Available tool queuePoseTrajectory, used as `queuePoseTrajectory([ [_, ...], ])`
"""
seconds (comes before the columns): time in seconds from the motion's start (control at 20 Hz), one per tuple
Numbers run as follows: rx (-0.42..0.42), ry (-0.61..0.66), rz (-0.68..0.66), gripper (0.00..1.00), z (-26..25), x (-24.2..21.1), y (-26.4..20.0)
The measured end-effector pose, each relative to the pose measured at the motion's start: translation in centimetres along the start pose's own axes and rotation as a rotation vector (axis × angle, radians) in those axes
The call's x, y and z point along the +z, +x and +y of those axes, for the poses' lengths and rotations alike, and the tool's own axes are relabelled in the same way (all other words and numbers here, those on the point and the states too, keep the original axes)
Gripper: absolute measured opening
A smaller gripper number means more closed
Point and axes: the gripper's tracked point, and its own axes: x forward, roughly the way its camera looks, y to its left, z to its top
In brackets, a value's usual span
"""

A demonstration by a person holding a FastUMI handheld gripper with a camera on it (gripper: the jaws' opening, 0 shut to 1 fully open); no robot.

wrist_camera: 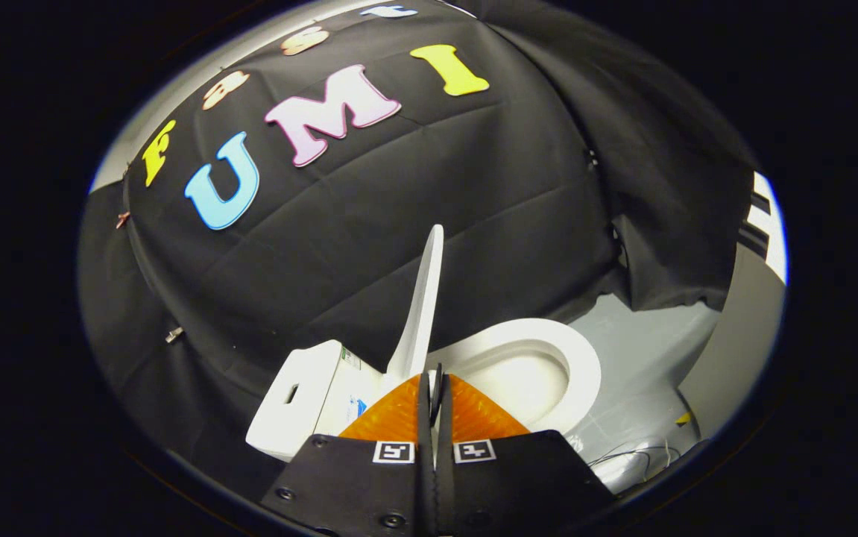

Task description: Open the toilet lid.

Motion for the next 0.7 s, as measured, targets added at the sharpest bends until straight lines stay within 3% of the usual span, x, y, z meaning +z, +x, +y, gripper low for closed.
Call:
queuePoseTrajectory([
  [0.7,-0.1,-0.23,-0.084,0.05,11.8,-0.1,-1.0],
])
